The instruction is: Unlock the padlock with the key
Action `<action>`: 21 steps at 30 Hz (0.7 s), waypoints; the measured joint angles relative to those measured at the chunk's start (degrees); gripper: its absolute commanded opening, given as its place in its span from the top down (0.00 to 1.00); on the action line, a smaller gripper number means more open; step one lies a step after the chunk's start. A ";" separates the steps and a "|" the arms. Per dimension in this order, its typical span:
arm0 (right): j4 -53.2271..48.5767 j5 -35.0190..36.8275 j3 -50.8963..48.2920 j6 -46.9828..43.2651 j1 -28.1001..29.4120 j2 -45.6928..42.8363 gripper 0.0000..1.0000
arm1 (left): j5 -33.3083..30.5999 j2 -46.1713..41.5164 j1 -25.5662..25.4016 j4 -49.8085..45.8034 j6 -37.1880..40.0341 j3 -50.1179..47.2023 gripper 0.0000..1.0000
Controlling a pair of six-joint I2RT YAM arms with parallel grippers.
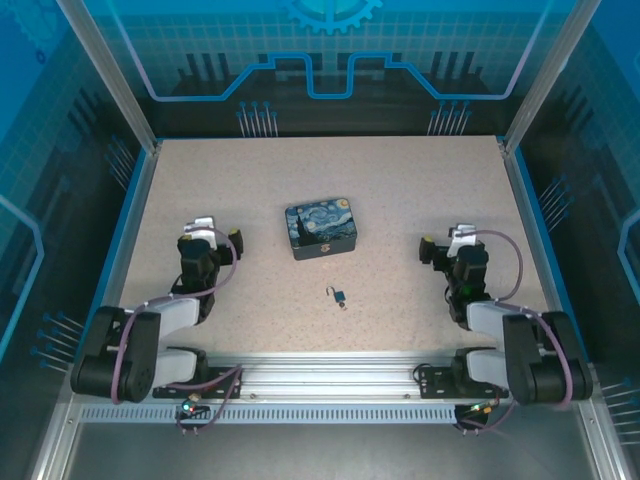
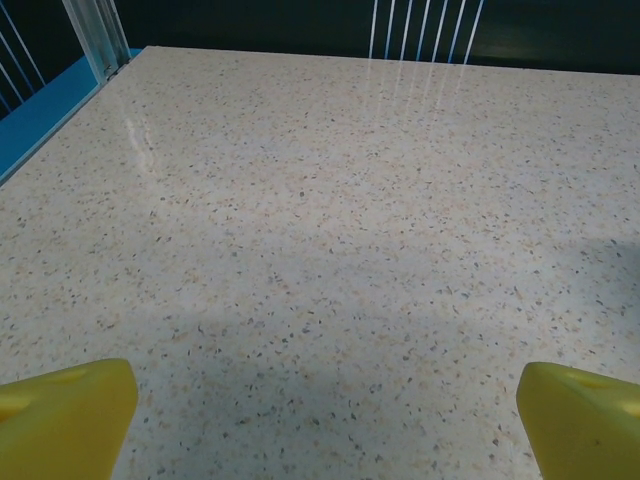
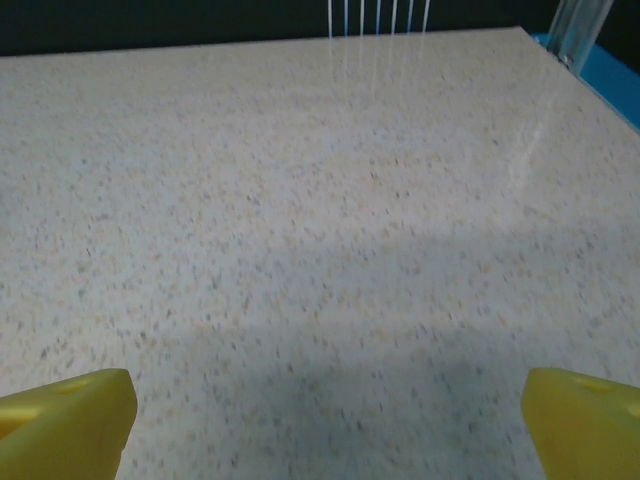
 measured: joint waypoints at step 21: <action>-1.70 -4.46 13.55 -6.05 1.27 12.55 0.00 | 11.23 16.13 1.18 15.52 1.53 1.79 0.01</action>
